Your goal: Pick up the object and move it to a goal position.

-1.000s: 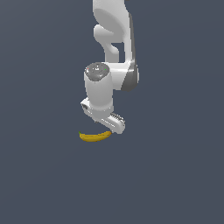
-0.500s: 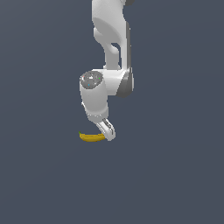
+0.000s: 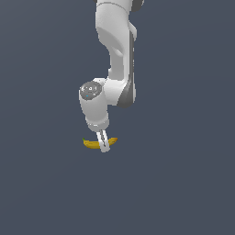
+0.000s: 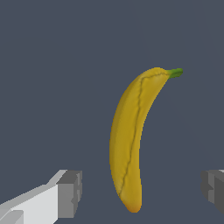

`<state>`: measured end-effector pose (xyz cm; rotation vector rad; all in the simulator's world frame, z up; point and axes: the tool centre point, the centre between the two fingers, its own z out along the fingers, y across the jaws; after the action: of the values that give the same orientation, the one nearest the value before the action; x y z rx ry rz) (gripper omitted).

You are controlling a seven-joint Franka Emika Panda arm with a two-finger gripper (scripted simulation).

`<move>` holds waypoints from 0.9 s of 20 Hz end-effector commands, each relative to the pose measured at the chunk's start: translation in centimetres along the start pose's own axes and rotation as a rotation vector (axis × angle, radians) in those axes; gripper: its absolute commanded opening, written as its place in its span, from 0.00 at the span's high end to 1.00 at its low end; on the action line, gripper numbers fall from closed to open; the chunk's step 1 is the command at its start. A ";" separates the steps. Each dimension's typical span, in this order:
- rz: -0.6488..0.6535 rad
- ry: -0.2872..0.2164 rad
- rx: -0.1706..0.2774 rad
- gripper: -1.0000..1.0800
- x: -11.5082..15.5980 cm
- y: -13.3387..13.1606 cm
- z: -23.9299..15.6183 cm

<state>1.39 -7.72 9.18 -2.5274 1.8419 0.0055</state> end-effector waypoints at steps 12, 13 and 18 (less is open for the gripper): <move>0.286 0.011 -0.007 0.04 1.8 1.0 2.1; 0.295 0.011 -0.007 0.04 1.8 1.0 2.1; 0.315 0.013 -0.008 0.04 2.0 1.1 2.3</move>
<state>0.94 -9.88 6.91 -2.2225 2.2204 0.0005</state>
